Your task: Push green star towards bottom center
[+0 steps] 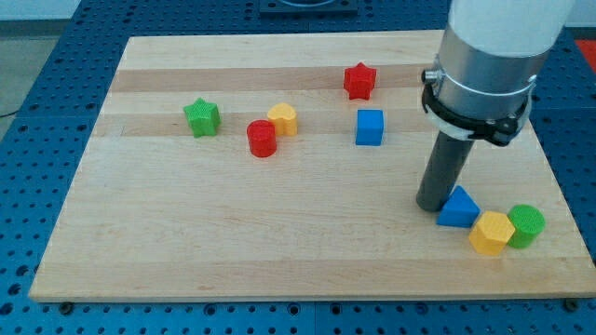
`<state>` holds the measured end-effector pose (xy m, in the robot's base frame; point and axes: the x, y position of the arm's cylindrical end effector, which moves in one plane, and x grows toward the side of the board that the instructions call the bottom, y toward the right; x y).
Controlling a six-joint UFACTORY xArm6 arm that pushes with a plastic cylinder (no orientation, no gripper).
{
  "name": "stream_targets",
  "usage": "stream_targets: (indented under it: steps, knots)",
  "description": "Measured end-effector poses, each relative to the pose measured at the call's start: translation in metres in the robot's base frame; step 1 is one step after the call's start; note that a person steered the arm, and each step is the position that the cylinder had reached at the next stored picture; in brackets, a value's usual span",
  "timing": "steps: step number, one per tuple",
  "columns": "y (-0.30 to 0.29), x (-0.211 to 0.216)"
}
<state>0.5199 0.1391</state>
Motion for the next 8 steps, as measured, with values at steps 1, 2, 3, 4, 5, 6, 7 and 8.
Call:
stream_targets:
  steps: [1, 2, 3, 4, 5, 6, 7, 8]
  knots:
    - [-0.006, 0.000]
    - [0.000, 0.000]
    - [-0.006, 0.000]
    - [-0.053, 0.009]
    - [-0.183, 0.010]
    - [-0.311, -0.002]
    - [-0.397, -0.079]
    - [-0.398, -0.178]
